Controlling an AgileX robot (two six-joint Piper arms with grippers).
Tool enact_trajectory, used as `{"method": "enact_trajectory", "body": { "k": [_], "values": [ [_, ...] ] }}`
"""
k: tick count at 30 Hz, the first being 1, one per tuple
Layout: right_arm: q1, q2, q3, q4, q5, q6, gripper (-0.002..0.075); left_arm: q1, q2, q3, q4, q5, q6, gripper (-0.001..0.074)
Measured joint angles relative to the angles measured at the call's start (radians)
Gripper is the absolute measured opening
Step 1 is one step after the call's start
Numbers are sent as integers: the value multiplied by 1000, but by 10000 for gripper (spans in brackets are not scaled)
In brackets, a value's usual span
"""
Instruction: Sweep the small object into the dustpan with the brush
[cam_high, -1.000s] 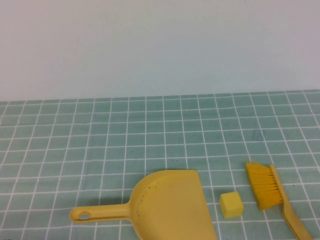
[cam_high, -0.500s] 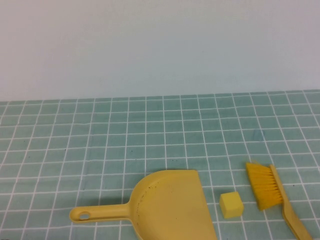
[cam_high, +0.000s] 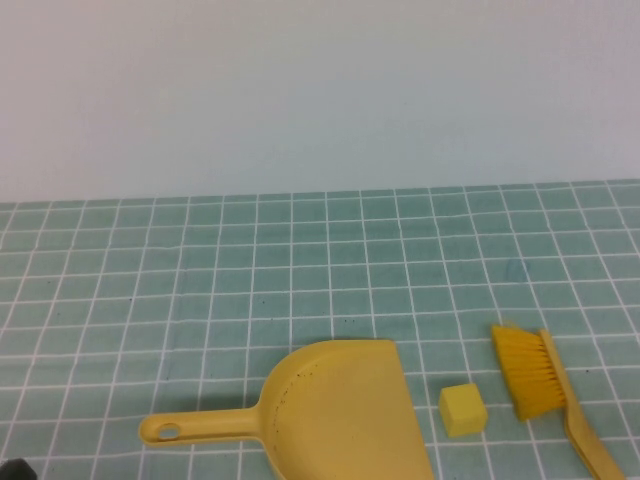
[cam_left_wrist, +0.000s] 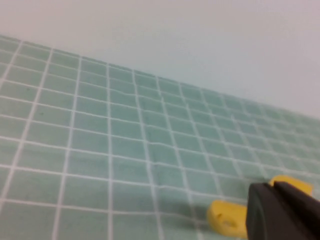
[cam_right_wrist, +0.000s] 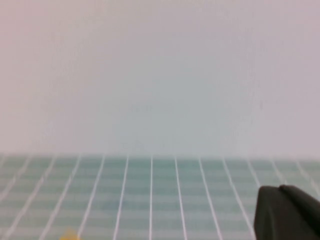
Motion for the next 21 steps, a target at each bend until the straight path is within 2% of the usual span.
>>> {"method": "enact_trajectory", "body": {
  "k": [6,16,21],
  "values": [
    [0,0,0,8,-172,15,-1,0,0,0,-68,-165,0,0],
    [0,0,0,10,-357,15,-1,0,0,0,-122,-192,-4,-2],
    [0,0,0,120,-588,24,-1,0,0,0,-312,-255,-68,-2]
  ]
}}
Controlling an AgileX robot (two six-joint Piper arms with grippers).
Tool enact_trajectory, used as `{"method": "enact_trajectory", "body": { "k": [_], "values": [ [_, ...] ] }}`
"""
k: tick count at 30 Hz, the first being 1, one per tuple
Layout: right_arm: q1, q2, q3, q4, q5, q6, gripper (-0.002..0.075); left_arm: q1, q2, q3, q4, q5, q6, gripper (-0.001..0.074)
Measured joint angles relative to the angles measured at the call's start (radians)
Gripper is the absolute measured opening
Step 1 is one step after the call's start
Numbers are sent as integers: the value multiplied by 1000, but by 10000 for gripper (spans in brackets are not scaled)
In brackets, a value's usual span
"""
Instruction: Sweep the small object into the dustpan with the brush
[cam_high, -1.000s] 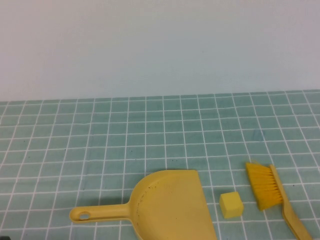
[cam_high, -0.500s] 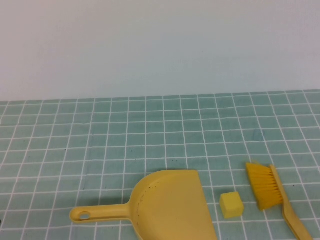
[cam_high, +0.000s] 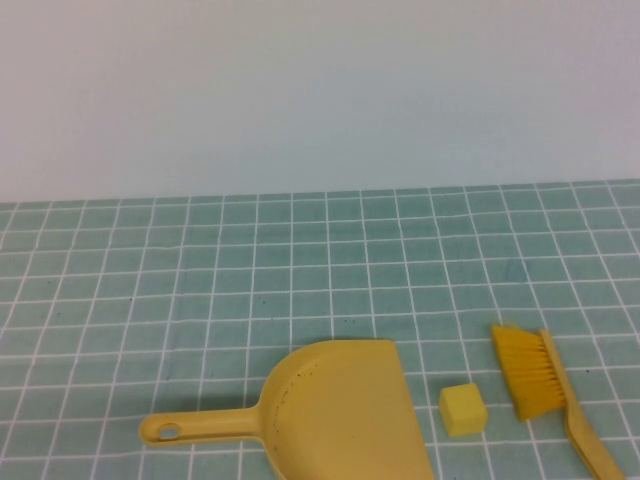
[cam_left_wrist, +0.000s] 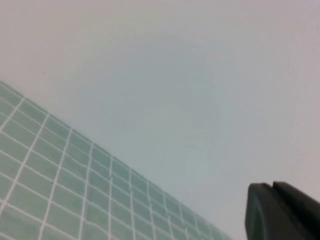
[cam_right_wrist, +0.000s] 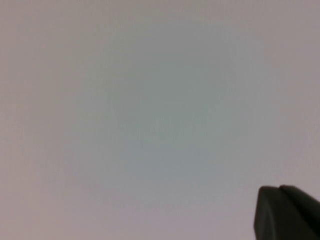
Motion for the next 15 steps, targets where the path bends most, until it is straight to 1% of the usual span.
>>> {"method": "enact_trajectory", "body": {
  "k": [2,3,5,8,10,12,15],
  "values": [
    [0,0,0,73,-101,24,-1,0,2,0,-23,-50,-3,-2],
    [0,-1,-2,115,-130,34,-1,0,2,0,-25,-102,-12,-2],
    [0,-4,-23,168,-140,51,-1,0,2,0,-61,-193,-58,-2],
    [0,-5,-99,171,-128,65,-1,0,2,0,-71,-262,-144,-2],
    [0,-5,-156,135,-113,67,-1,0,2,-4,-48,-250,-160,-2],
    [0,-6,-227,69,-80,69,-1,0,2,-48,19,-191,-162,-2],
    [0,-7,-343,-54,71,69,-1,0,2,-145,175,-78,-162,-2]
  ]
}}
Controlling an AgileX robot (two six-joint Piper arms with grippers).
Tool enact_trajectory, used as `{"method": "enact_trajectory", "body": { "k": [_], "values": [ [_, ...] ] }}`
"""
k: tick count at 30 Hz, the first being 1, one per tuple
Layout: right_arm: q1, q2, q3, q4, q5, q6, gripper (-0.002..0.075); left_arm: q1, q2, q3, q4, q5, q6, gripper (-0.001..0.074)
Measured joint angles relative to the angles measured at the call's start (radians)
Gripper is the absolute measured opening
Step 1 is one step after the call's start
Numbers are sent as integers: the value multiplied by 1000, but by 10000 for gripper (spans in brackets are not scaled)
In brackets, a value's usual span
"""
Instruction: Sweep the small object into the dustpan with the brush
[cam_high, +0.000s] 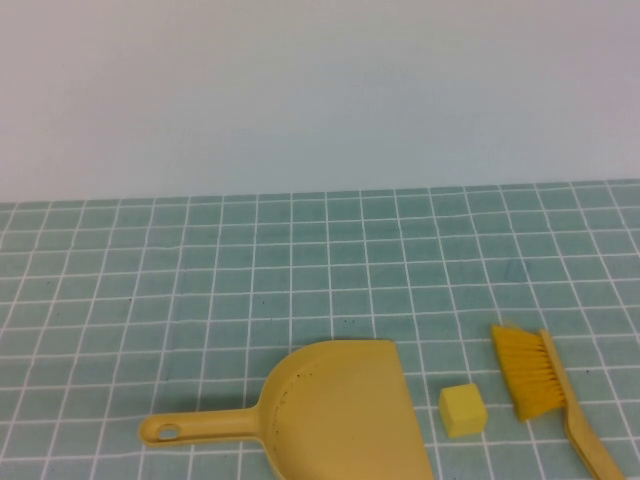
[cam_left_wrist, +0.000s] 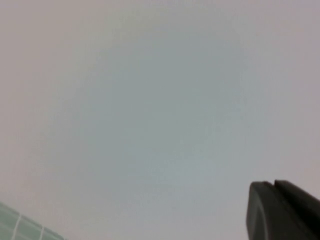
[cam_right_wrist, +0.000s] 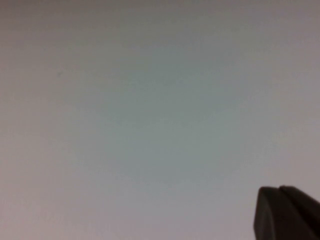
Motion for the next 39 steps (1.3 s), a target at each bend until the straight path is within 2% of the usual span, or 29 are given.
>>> {"method": "enact_trajectory", "body": {
  "k": [3,7,13,19,31,39],
  "values": [
    [0,11,-131,-99,223,0,-1,0,0,-85,112,87,0,-2],
    [0,114,-274,-132,494,0,-1,0,10,-198,209,186,16,-2],
    [0,348,-410,-108,807,1,-1,0,156,-373,223,434,226,-2],
    [0,421,-415,-78,891,1,-1,0,279,-511,212,568,264,-2],
    [0,423,-417,151,930,5,-1,0,285,-516,155,565,264,-2],
    [0,589,-431,227,1127,-188,-1,0,464,-516,114,689,319,-3]
  ]
}}
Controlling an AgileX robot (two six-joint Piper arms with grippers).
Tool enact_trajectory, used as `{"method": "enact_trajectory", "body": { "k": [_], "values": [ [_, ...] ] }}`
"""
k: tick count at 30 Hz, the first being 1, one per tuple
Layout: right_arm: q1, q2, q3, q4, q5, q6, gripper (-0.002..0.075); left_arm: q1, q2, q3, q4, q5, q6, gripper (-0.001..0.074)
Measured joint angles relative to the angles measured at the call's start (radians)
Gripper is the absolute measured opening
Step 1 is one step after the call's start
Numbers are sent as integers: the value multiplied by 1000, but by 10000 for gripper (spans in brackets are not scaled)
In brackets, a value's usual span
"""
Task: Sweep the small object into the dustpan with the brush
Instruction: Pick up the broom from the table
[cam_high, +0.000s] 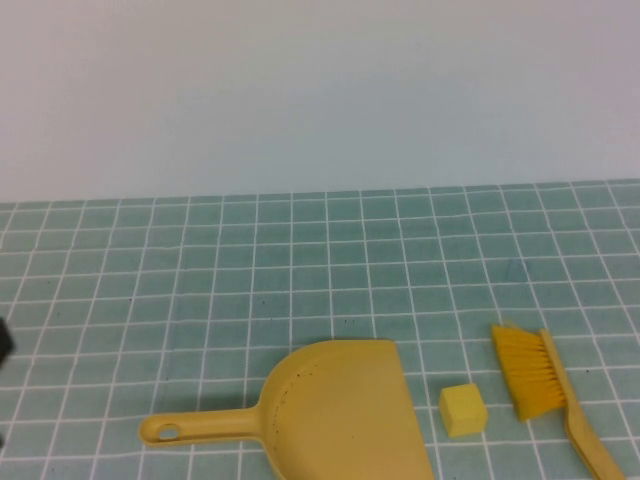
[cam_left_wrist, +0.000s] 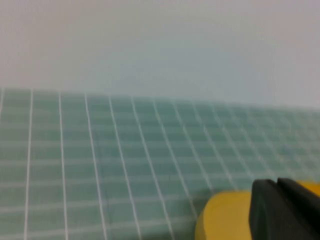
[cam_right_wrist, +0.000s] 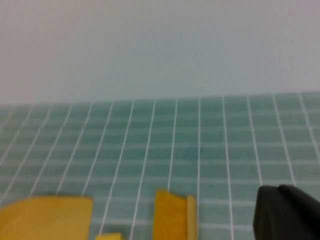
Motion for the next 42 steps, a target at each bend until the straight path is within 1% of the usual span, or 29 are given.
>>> {"method": "enact_trajectory", "body": {
  "k": [3,6,8,10,12,15,18,21,24,27,29,32,33,35,38,39,40,42],
  "values": [
    [0,123,-39,66,121,-142,-1,0,85,2,-63,35,89,-3],
    [0,255,-90,126,271,-264,-1,0,151,2,-184,36,219,-3],
    [0,337,-119,153,355,-291,-1,0,193,2,-291,34,319,-2],
    [0,414,-132,176,398,-303,-1,0,234,2,-409,32,408,-3],
    [5,464,-135,188,411,-311,-1,0,273,2,-512,28,489,-3],
    [48,494,-136,176,409,-318,0,0,335,2,-643,28,599,-3],
    [133,506,-136,99,391,-276,0,0,396,-14,-728,28,630,-3],
    [230,529,-136,-40,386,-174,0,0,443,-30,-800,27,652,-3],
    [299,573,-136,-161,390,-72,0,0,482,-46,-865,46,682,-3],
    [348,630,-136,-196,386,-35,0,0,518,-46,-960,65,729,-3],
    [370,677,-136,-202,378,-25,14,0,539,-46,-1018,76,750,-3],
    [380,754,-136,-222,368,4,76,0,562,-46,-1073,115,754,-3],
    [380,783,-136,-233,362,15,112,0,567,-46,-1075,125,754,-3],
    [380,831,-136,-251,350,36,197,0,569,-46,-1075,144,754,-2],
    [380,898,-136,-267,320,73,364,0,570,-46,-1075,164,754,-2],
    [380,919,-138,-267,309,84,409,0,570,-46,-1075,170,754,-3],
    [380,939,-138,-267,299,90,440,0,570,-46,-1075,176,754,-3],
    [380,976,-138,-274,289,99,470,0,570,-46,-1073,191,754,-3]
  ]
}}
